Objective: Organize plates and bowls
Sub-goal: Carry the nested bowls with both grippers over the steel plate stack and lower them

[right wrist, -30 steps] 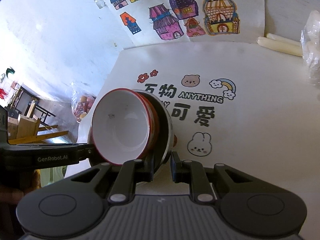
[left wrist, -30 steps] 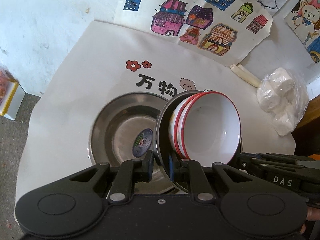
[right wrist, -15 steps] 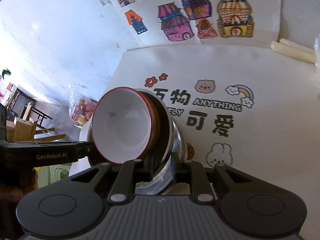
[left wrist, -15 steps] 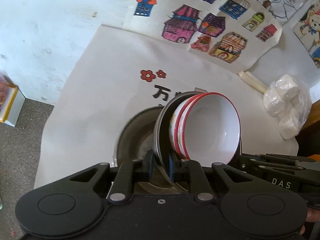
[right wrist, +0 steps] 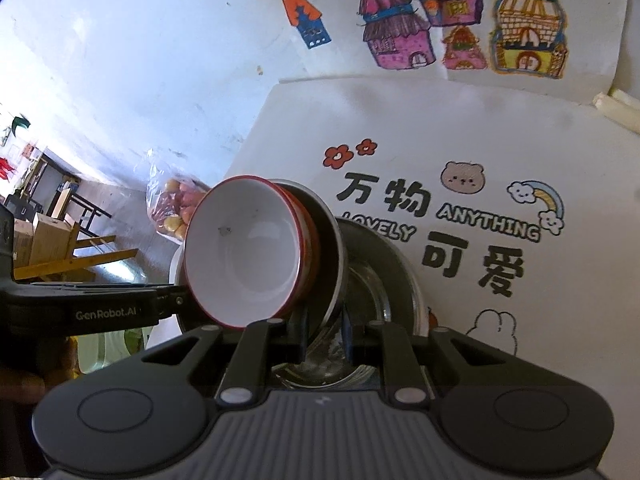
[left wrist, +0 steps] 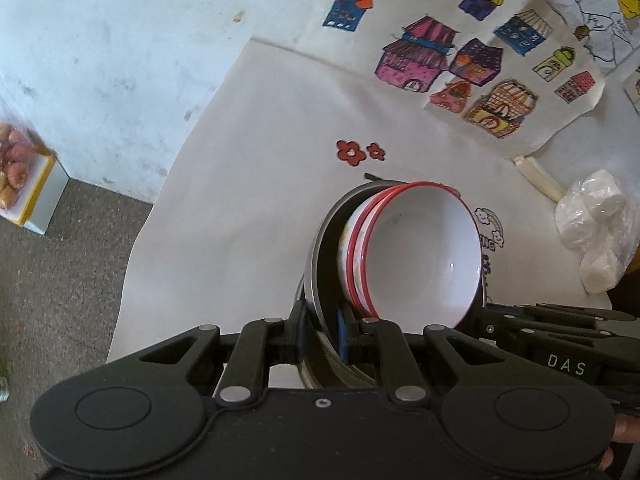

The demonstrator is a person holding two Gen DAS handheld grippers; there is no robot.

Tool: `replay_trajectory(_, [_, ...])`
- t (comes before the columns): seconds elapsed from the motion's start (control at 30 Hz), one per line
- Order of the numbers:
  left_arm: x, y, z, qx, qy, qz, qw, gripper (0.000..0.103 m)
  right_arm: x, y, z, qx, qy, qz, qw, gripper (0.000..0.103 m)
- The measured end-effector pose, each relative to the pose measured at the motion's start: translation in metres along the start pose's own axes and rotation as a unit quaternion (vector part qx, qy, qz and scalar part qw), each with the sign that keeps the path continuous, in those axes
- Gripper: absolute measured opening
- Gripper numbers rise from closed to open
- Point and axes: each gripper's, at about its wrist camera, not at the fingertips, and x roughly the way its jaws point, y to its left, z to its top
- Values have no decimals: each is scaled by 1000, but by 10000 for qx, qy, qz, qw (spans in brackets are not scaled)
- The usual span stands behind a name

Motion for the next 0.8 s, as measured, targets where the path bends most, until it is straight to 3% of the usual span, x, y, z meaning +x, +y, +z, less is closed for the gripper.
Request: replay_trajectory(0.8, [17,-8,0,72,276,49,9996,15,7,-14,-2,340,117,-43,9993,19])
